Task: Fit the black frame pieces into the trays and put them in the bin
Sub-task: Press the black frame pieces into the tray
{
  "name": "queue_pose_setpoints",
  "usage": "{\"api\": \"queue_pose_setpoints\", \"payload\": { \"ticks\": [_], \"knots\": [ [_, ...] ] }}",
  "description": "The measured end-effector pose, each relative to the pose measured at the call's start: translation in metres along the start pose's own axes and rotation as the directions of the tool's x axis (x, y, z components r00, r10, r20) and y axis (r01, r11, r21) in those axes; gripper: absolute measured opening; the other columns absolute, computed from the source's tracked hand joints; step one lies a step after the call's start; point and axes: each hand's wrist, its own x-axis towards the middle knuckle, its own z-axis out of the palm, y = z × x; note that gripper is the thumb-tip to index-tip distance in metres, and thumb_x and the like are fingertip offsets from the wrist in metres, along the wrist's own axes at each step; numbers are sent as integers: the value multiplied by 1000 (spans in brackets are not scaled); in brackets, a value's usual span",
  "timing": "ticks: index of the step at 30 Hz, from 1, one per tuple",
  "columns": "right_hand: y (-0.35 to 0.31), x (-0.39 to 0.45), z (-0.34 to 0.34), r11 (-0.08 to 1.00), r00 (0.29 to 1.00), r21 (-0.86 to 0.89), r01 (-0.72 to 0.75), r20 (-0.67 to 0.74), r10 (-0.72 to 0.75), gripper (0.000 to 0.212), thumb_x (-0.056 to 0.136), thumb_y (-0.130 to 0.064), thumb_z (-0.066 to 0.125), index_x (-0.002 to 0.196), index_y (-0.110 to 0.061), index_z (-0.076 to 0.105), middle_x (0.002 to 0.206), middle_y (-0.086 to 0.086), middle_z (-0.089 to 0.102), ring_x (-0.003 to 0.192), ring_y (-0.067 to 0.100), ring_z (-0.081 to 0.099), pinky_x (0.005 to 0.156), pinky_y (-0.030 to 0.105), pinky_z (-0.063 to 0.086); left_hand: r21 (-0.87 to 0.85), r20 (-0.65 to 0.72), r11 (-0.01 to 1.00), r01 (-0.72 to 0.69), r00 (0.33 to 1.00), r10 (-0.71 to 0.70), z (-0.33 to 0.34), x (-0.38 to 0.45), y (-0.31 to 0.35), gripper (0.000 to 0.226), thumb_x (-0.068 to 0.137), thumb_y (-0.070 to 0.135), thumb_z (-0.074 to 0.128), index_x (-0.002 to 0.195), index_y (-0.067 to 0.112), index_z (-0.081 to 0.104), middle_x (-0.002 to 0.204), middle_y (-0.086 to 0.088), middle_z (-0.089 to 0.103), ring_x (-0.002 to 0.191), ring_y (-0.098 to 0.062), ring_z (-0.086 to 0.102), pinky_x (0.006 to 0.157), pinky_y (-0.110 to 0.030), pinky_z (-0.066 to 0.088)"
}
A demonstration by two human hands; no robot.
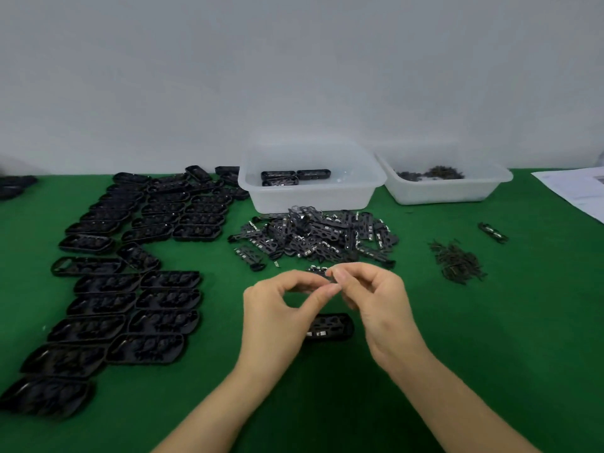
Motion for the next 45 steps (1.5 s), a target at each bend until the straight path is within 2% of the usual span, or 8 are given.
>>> {"api": "queue_pose_setpoints", "payload": {
  "ticks": [11,15,20,23,28,32,35,45],
  "knots": [
    [11,-7,3,985,992,-130,115,-34,-120,14,82,-6,63,74,-16,67,62,-7,66,55,-1,57,55,12,46,-177,51,973,147,989,-140,1,-1,-14,8,71,19,75,69,25,72,72,8,72,71,-5,67,69,-13,48],
    [13,20,-33,543,812,-698,466,92,-577,9,79,-4,65,71,-8,65,71,0,61,62,11,55,62,21,45,-341,107,903,262,965,-239,-3,1,-15,6,68,24,72,70,19,71,74,1,73,72,-7,68,68,-12,49],
    [20,66,-122,104,890,-995,1,-47,-454,14,86,-14,61,86,-6,72,86,8,66,75,29,58,69,33,37,-102,75,980,173,983,-166,-9,3,-23,8,73,15,75,70,21,70,72,10,71,69,-1,64,67,-9,47],
    [30,68,-129,-106,953,-993,-60,-25,-303,19,88,-24,58,95,-14,72,94,4,66,87,24,56,77,35,34,-27,100,991,133,987,-130,-10,2,-21,12,72,15,76,69,24,70,72,13,70,69,1,63,68,-7,46],
    [21,51,-103,102,817,-972,212,119,-565,25,78,-27,70,94,-8,70,84,7,62,80,28,56,71,37,40,411,243,881,-234,960,141,-7,-3,-18,13,71,23,79,71,29,67,69,20,65,70,3,60,79,-14,34],
    [20,24,-69,531,905,-748,397,414,-94,66,63,-78,51,114,-36,57,101,-24,45,93,-7,42,81,17,36,567,419,709,-420,888,191,-2,-7,-15,20,64,26,83,68,29,64,72,15,62,69,-10,58,64,-27,34],
    [32,21,-63,430,859,-785,446,510,40,77,58,-79,54,122,-38,47,105,-23,38,101,-2,38,88,21,35,598,428,686,-414,889,163,1,-7,-13,19,63,27,83,67,29,65,72,14,62,70,-13,58,63,-29,33],
    [38,20,-53,437,823,-727,530,565,-57,38,73,-51,67,100,-26,56,84,-25,37,80,-11,37,76,18,27,690,386,639,-340,920,72,3,-6,-12,17,64,26,82,65,28,65,69,10,62,69,-16,56,64,-29,23]
  ]
}}
